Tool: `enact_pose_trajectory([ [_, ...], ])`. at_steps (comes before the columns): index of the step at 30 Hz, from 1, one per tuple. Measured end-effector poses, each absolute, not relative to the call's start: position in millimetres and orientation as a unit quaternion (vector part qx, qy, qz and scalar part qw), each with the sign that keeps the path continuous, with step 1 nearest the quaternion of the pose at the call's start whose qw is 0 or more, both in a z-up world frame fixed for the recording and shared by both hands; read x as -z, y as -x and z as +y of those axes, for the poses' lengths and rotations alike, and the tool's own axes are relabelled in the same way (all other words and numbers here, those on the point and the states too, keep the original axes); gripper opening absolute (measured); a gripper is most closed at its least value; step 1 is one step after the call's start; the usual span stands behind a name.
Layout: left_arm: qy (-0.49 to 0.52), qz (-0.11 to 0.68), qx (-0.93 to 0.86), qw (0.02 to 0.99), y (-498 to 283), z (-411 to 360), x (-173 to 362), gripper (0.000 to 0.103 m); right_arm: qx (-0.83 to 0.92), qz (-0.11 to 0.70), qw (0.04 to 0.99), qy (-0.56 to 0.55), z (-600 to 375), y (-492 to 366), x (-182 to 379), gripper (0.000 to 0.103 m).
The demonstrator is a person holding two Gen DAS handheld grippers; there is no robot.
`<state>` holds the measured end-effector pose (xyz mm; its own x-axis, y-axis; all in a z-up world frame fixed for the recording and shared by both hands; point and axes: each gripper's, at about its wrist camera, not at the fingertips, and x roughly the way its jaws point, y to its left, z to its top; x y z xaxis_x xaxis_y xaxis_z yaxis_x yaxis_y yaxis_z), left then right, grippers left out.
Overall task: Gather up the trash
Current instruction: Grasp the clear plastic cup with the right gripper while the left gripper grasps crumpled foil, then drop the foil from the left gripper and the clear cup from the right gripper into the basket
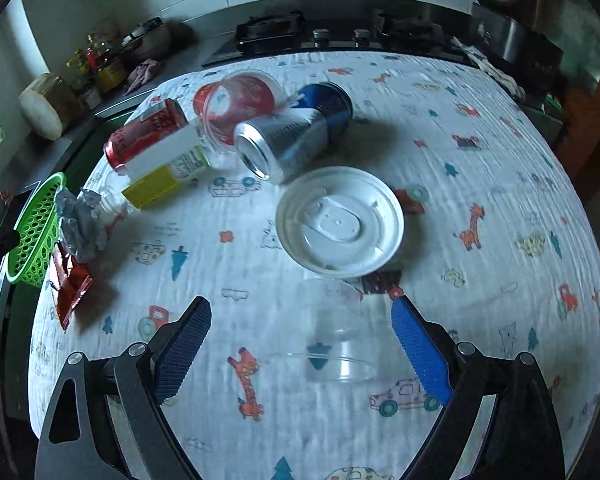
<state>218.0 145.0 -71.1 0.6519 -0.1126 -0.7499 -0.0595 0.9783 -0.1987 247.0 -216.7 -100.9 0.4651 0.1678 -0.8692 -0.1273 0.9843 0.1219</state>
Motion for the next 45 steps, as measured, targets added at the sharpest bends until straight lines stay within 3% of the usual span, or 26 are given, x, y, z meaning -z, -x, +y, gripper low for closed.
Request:
enact_pose_trajectory([
  [5, 0.078, 0.432, 0.047, 0.897, -239.9, 121.3, 77.1, 0.088, -0.071, 0.525, 0.847, -0.040, -222.2, -245.0, 119.3, 0.088],
  [16, 0.048, 0.469, 0.090, 0.877, -282.3, 86.8, 104.1, 0.089, -0.045, 0.539, 0.840, -0.052, -229.6, -240.8, 134.3, 0.061],
  [18, 0.050, 0.473, 0.096, 0.874, -285.1, 84.0, 107.1, 0.089, -0.044, 0.538, 0.840, -0.057, -231.9, -239.6, 133.8, 0.061],
  [20, 0.052, 0.475, 0.104, 0.872, -286.5, 81.8, 109.1, 0.085, -0.040, 0.538, 0.840, -0.060, -234.4, -237.9, 133.1, 0.061],
  [22, 0.053, 0.480, 0.112, 0.869, -288.1, 79.4, 111.0, 0.072, -0.036, 0.537, 0.841, -0.063, -236.0, -236.0, 132.1, 0.060],
  [26, 0.057, 0.485, 0.118, 0.865, -289.8, 77.8, 113.3, 0.061, -0.036, 0.534, 0.842, -0.067, -236.5, -232.6, 129.2, 0.060],
  [30, 0.061, 0.481, 0.121, 0.866, -288.6, 79.8, 110.5, 0.044, -0.040, 0.526, 0.847, -0.069, -236.1, -229.4, 121.4, 0.060],
  [45, 0.112, 0.420, 0.106, 0.895, -261.0, 112.7, 67.5, 0.039, -0.108, 0.496, 0.860, -0.055, -203.0, -233.9, 84.3, 0.060],
])
